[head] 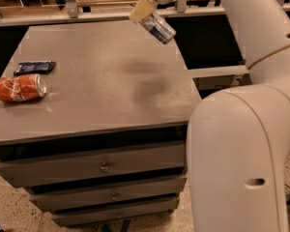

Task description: Place redbull can upright

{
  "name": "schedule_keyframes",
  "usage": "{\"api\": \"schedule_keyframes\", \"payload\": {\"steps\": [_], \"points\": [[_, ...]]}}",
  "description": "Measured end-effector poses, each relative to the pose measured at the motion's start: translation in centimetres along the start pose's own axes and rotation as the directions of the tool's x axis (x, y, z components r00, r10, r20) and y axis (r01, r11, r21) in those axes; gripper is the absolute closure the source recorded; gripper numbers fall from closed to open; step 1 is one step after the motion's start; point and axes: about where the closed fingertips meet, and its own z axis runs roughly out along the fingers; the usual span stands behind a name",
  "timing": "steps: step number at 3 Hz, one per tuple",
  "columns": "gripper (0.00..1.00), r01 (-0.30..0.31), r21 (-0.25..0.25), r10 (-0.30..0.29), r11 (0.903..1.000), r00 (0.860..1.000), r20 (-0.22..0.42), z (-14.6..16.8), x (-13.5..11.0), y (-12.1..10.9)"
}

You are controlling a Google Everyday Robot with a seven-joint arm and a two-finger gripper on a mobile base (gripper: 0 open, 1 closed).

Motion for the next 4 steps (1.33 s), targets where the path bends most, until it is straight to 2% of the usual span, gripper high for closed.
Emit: {"api": "schedule_keyframes", "payload": {"steps": [1, 2, 3, 4], "points": [[1.00, 0.027, -0.125, 0.010, 0.9918, 0.959, 0.283, -3.2, -3.0, 1.8], [1.00, 0.041, -0.235, 0.070, 0.9711, 0.893, 0.444, -4.4, -4.5, 3.1], [1.00, 0.045, -0.238, 0.069, 0.9702, 0.890, 0.451, -4.4, -4.4, 3.2], [1.00, 0.085, -0.264, 0.070, 0.9609, 0.846, 0.529, -4.3, -4.0, 4.3]]}}
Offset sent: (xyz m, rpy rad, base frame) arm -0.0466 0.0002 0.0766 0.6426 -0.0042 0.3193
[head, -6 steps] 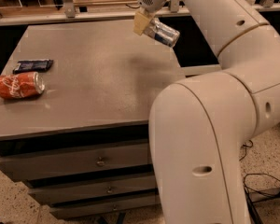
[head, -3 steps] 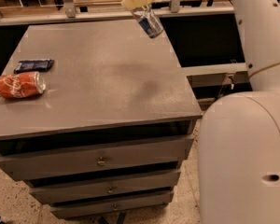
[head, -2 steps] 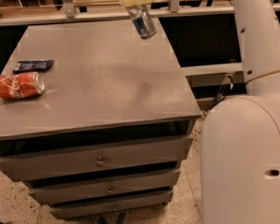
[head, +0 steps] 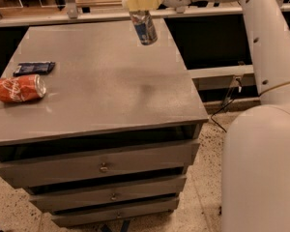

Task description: Place redbull can upright

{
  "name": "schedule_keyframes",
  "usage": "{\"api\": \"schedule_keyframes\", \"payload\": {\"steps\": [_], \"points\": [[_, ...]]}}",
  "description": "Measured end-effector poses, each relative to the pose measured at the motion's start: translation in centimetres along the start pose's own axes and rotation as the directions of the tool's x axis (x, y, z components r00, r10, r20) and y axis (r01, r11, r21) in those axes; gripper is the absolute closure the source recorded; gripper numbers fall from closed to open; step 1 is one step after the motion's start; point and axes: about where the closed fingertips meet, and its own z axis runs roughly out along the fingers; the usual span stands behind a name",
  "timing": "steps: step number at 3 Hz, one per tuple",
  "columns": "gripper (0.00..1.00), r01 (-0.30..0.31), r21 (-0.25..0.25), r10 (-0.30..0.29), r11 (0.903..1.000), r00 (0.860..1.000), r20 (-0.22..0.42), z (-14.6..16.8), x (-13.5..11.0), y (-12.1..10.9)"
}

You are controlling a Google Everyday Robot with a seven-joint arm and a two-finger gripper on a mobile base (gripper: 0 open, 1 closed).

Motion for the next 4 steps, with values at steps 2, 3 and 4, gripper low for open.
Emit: {"api": "schedule_keyframes", "payload": {"steps": [2, 3, 4], "points": [[1.00, 0.021, -0.046, -0.016, 0.9987, 0.994, 0.105, 1.1, 0.1, 1.6], [1.00, 0.011, -0.066, 0.004, 0.9977, 0.975, 0.221, 0.5, 1.1, 2.4], [1.00, 0.054, -0.092, -0.020, 0.9942, 0.942, 0.336, -1.0, 2.0, 4.9]]}}
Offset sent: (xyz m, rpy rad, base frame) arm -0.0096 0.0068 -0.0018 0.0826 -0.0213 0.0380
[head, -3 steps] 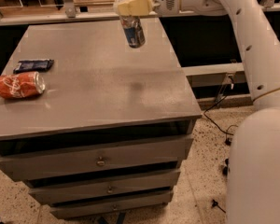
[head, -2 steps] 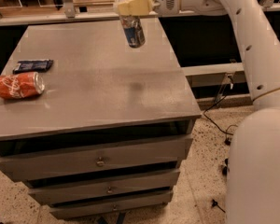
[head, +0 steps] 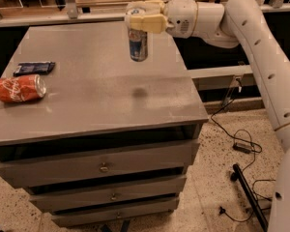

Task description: Place redbull can upright

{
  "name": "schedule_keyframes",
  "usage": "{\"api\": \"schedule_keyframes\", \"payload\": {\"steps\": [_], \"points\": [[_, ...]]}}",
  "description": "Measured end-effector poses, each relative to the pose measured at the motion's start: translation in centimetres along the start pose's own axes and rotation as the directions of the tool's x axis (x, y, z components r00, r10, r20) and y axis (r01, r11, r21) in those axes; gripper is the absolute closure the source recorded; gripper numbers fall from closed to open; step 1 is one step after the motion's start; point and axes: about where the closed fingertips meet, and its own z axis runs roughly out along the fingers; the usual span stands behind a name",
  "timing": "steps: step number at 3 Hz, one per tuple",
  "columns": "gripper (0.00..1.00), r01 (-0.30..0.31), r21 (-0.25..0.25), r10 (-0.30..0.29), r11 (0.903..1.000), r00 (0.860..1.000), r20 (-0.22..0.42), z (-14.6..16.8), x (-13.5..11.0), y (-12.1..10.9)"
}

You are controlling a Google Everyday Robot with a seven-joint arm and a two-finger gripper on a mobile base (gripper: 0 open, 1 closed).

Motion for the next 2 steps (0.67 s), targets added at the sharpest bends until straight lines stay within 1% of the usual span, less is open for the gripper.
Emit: {"api": "schedule_keyframes", "payload": {"steps": [1, 2], "points": [[1.00, 0.005, -0.027, -0.004, 0.9996, 1.000, 0.020, -0.6, 1.7, 1.9], [1.00, 0.014, -0.047, -0.014, 0.9988, 1.000, 0.005, -1.0, 4.2, 2.8]]}}
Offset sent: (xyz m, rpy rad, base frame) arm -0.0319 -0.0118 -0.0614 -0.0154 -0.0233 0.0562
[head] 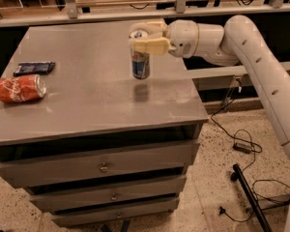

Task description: Place redbull can upright

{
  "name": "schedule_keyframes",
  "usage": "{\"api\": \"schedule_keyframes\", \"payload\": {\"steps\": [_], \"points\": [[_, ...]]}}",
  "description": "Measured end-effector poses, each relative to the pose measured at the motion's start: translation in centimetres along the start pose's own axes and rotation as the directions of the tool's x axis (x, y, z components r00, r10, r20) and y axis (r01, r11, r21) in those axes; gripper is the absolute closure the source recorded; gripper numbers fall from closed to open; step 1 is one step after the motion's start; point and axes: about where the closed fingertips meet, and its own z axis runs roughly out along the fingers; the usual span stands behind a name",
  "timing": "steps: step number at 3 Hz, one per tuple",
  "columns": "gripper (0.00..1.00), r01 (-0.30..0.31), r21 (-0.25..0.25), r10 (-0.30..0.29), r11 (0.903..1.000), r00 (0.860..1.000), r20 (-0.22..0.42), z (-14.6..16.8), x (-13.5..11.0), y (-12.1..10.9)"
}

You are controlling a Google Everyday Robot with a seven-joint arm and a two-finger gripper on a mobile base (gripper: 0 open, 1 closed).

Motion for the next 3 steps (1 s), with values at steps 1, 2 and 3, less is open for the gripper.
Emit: {"api": "schedule_keyframes", "payload": {"steps": [1, 2, 3], "points": [[0.97, 0.010, 0.007, -0.010, 0.9999, 1.000, -0.004, -0.34, 2.08, 0.04], [0.66, 0.016, 0.017, -0.016, 0.9997, 1.000, -0.002, -0.37, 2.93, -0.11], [0.35, 0.016, 0.009, -0.016, 0.9998, 1.000, -0.001, 0.03, 2.81, 0.00]]}}
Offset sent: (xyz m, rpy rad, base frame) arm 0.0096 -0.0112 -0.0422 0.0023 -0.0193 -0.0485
